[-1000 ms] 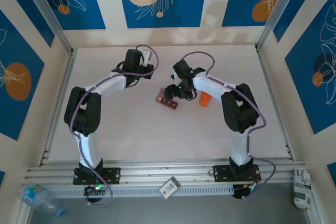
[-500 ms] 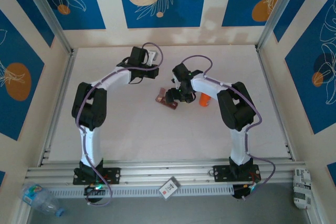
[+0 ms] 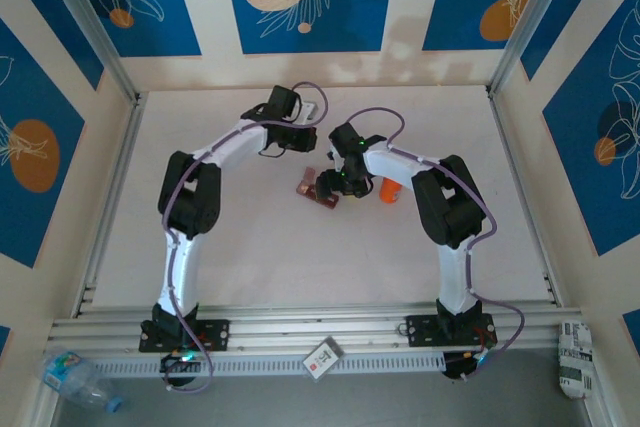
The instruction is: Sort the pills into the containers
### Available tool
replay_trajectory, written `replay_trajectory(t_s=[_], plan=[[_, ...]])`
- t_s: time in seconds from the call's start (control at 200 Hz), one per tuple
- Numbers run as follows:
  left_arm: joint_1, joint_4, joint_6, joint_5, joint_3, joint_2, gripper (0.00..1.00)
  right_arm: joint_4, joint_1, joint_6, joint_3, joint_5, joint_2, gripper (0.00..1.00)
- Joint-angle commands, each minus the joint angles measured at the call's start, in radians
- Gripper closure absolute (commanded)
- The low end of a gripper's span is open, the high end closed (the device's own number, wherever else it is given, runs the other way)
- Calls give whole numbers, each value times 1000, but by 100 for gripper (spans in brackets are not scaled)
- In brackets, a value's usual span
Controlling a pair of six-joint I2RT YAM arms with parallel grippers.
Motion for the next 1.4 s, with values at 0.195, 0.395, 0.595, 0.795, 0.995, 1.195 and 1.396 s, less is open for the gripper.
replay_trajectory(t_s=[0.195,0.395,0.595,0.795,0.995,1.195,1.396], plan=[[-22,-196,54,18,132,87,100,-2,-7,17,-46,21,27,23],[-25,-265,77,24,163,110,100,0,-8,23,-49,23,29,23],[-27,-309,94,28,168,112,100,-1,-9,29,-50,25,36,24],[-31,-345,111,45,170,104,100,0,-11,35,-50,24,42,24],[-33,-381,124,62,169,95,100,2,-12,41,-57,27,44,24],[-32,-403,122,68,157,70,100,5,-13,43,-62,29,48,24],[-35,-389,107,79,100,20,100,9,-17,46,-70,28,50,24]])
